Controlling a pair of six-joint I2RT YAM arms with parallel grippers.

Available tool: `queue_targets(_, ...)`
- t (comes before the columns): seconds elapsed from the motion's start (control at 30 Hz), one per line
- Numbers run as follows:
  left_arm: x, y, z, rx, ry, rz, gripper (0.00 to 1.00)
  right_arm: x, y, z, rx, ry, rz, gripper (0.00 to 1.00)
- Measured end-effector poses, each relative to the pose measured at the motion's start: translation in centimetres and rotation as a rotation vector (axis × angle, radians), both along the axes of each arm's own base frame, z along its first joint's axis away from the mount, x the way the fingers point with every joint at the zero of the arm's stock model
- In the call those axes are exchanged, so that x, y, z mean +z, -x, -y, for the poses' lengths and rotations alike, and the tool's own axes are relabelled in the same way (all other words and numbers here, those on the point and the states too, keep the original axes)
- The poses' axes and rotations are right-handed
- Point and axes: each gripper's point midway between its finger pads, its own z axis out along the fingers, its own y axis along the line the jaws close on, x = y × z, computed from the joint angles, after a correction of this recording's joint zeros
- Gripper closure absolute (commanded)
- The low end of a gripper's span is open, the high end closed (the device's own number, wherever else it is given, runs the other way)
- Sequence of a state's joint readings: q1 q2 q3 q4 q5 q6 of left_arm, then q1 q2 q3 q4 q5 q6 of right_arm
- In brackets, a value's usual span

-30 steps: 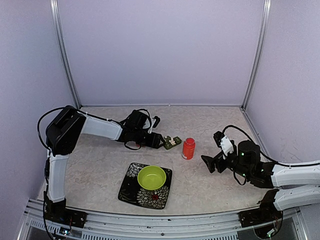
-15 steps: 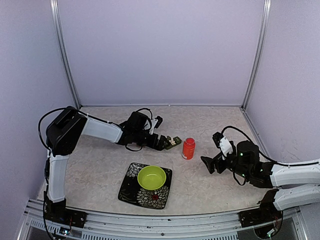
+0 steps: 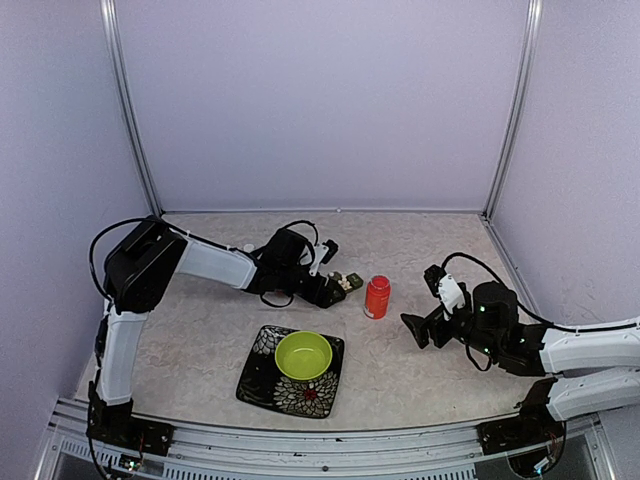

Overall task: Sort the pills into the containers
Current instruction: Pick up the pill container from the center of the board.

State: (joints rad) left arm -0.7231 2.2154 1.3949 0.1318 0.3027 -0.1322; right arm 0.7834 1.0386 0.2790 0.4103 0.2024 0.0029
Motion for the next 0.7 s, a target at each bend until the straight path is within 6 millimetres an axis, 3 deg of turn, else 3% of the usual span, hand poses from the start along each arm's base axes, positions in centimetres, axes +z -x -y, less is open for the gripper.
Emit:
queue_targets(0.23,-0.51,0.59,0.52,-0.022,-0.031,0.022,0.39,0.00,0.00,-0.01,0.000,0.000,0.000,0.00)
queue_targets(0.53,-0.59,0.14,0.62,-0.025,-0.038,0.040,0.43,0.00,0.00,-0.01,0.000,-0.001,-0.001,0.00)
queue_targets(0.7,-0.68,-0.04,0.74,-0.035,-0.043,0.055,0.58,0.00,0.00,-0.01,-0.001,-0.003,-0.002,0.00)
